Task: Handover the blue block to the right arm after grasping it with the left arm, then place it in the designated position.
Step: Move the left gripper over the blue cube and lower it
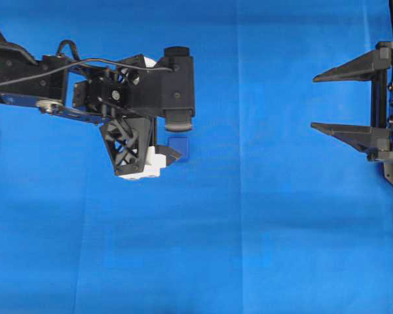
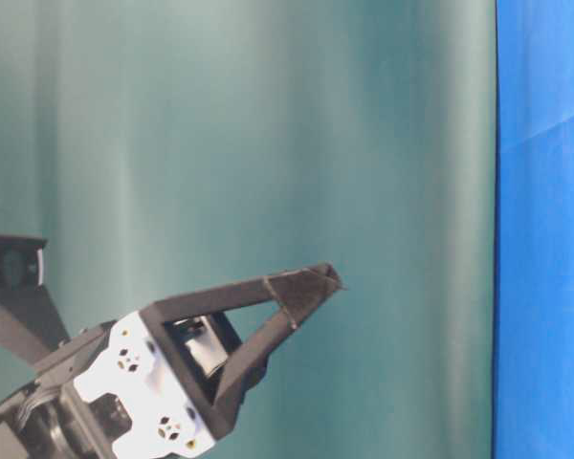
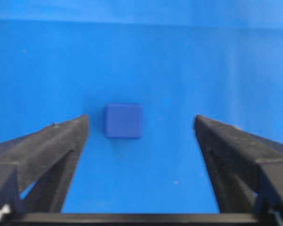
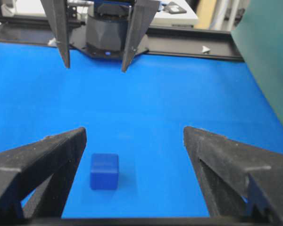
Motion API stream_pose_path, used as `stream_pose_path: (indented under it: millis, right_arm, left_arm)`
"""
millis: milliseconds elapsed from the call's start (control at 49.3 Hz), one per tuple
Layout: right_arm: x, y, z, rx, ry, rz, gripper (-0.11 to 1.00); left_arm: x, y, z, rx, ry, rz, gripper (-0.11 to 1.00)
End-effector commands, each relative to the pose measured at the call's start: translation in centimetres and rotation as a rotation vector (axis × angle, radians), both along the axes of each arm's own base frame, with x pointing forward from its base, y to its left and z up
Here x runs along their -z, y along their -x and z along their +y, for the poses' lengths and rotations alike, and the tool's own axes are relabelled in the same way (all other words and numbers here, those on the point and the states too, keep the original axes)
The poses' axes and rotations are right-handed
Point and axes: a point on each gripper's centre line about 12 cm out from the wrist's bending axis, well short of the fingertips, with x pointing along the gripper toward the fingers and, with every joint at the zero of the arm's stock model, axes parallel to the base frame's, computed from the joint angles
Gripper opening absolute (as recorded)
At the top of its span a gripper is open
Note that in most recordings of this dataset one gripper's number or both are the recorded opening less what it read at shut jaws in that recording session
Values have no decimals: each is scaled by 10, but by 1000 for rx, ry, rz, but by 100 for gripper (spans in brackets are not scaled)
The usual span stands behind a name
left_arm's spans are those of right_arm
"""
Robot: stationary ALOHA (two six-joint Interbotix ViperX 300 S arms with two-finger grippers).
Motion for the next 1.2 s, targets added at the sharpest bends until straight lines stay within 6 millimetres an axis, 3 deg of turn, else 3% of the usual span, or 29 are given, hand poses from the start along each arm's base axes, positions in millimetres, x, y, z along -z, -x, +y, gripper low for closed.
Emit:
stream_pose_path:
  millis: [0, 1176]
  right_arm:
    - [-11, -2, -1, 2, -3, -29, 98]
    - [-9, -3, -1, 2, -4, -14, 98]
  left_arm:
    - [-17, -1, 1, -1, -2, -40, 93]
    - [-14, -1, 1, -10, 5, -35, 93]
